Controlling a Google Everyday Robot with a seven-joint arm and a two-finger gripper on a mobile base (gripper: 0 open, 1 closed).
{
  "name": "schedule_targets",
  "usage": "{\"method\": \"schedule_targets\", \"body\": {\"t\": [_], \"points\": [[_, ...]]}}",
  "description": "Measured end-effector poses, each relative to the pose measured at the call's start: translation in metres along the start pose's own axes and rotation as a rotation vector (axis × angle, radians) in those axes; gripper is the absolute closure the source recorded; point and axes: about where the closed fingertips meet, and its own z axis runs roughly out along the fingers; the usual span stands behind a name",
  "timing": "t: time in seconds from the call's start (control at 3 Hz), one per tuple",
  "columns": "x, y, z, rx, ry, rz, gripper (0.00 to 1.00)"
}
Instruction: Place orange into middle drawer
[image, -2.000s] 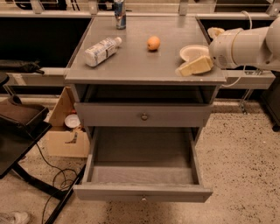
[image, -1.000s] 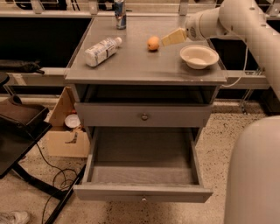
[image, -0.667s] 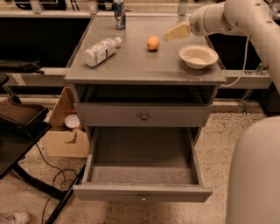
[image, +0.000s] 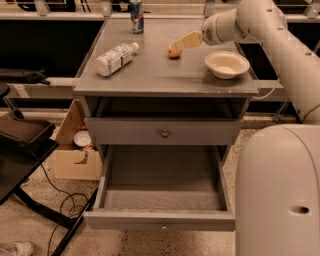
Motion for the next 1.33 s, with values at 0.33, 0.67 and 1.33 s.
{"method": "schedule_targets", "body": {"t": [0.33, 0.67, 1.33], "points": [[0.006, 0.001, 0.026, -0.019, 0.03, 0.06, 0.0], [0.02, -0.01, 0.05, -0.004, 0.056, 0.108, 0.0], [0.036, -0.016, 0.078, -0.015, 0.053, 0.144, 0.0]]}}
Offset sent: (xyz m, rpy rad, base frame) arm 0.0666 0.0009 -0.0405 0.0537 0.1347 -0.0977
